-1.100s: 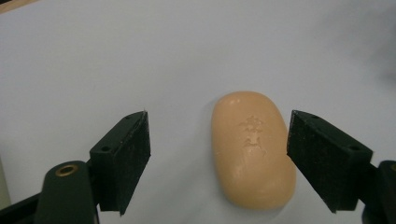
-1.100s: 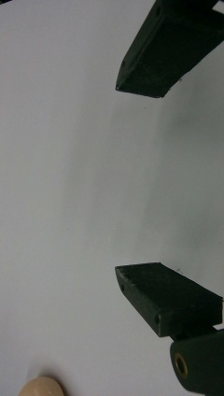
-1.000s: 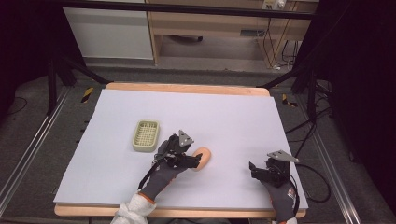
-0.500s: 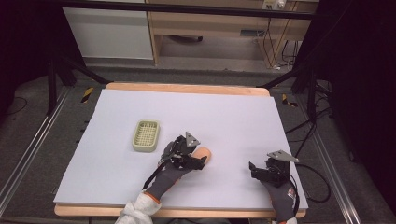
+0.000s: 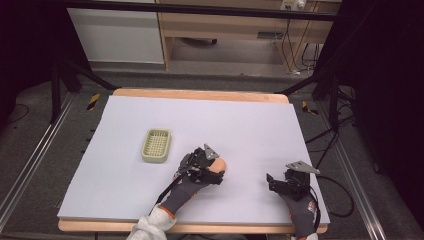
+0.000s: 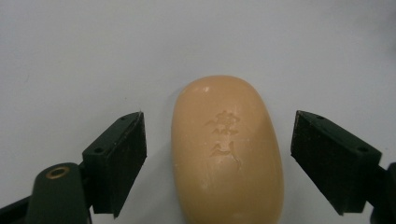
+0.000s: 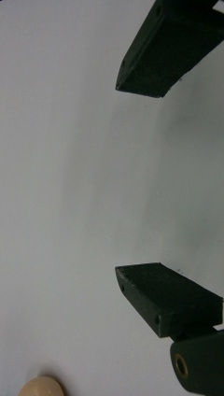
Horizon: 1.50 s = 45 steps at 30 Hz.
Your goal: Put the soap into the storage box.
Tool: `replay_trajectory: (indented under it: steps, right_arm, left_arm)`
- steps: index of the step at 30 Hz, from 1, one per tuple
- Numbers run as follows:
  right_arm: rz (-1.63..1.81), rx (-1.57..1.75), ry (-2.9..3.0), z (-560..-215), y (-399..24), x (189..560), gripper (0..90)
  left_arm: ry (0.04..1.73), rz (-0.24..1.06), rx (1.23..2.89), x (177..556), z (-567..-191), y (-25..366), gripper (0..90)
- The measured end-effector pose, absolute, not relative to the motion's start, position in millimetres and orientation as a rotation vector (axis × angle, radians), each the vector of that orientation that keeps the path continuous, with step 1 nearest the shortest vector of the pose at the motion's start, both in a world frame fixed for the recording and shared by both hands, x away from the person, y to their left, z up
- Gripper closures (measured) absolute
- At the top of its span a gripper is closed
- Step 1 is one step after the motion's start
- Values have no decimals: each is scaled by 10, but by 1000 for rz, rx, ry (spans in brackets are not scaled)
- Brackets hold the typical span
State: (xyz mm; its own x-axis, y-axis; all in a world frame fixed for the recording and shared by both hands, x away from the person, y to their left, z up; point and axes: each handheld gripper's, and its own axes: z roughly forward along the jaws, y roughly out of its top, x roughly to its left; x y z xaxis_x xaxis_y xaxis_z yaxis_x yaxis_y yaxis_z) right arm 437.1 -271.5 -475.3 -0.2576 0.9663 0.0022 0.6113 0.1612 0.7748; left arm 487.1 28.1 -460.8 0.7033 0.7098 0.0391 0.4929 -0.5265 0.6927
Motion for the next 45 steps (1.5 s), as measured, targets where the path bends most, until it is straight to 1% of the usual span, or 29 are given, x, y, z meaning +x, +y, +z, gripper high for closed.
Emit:
replay_trajectory:
  steps: [18, 27, 45]
  right_arm:
    - [921, 1492, 1938, -4754, -2715, 4374, 103]
    - [918, 1492, 1938, -4755, -2713, 4375, 102]
    - [916, 1495, 1937, -4754, -2713, 4375, 102]
  left_arm:
    - [929, 377, 2282, 4906, -4747, 231, 230]
    - [934, 365, 2279, 4910, -4750, 236, 291]
    - [944, 373, 2297, 4914, -4726, 248, 309]
